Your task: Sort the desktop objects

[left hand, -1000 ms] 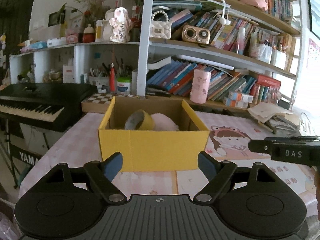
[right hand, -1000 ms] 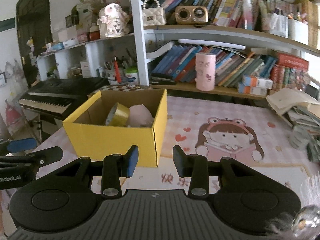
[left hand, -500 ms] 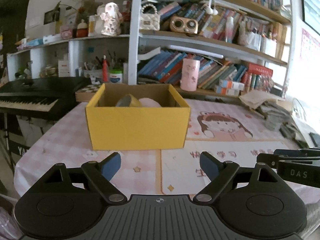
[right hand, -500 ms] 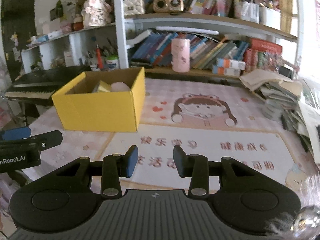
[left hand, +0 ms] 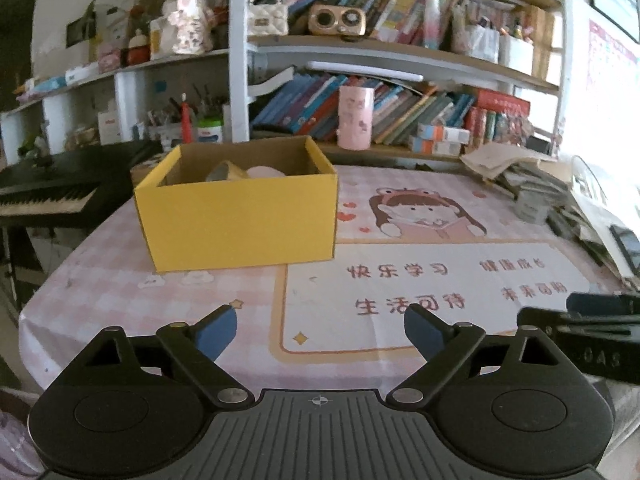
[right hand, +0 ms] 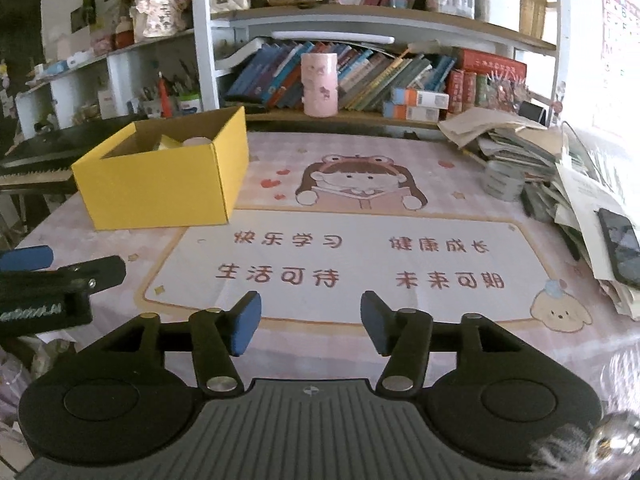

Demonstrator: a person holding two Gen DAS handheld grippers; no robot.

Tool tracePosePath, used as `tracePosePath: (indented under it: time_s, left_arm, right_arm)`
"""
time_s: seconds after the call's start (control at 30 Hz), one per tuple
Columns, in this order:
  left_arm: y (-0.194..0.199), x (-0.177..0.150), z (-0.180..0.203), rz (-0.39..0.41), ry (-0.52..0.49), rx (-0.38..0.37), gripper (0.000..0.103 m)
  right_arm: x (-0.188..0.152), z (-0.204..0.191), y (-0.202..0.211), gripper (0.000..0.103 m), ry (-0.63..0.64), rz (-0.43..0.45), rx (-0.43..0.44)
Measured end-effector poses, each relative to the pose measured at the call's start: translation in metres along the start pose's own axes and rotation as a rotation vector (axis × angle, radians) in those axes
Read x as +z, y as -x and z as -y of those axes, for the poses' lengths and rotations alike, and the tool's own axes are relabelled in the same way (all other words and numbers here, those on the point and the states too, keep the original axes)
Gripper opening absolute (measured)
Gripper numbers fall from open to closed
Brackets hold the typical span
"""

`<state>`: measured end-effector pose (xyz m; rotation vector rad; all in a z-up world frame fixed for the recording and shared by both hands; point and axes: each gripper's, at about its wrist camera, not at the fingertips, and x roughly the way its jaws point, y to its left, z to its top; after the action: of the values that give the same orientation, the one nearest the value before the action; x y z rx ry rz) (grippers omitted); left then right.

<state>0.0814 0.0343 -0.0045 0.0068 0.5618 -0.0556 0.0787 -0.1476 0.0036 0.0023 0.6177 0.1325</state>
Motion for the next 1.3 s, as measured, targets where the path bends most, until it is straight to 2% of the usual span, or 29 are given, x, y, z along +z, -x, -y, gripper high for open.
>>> tracePosePath:
  time_s: [0.23,0.63,0.77,1.3]
  left_arm:
    - [0.001,-0.001,0.005,-0.021,-0.013,0.007,0.102]
    - [-0.011,-0.002,0.009,-0.076,-0.024,0.013,0.103]
    - [-0.015,-0.003,0.006,-0.101,-0.016,0.019,0.103]
    - [-0.02,0.0,0.012,-0.093,-0.033,-0.012,0.103]
  right_arm:
    - [-0.002,0.004,-0.001,0.071,-0.025,-0.014,-0.016]
    - [-0.003,0.003,-0.004,0.087,-0.012,-0.045,-0.035]
    - [-0.004,0.001,-0.006,0.088,-0.002,-0.06,-0.036]
    - [-0.003,0.003,-0.009,0.088,-0.003,-0.064,-0.039]
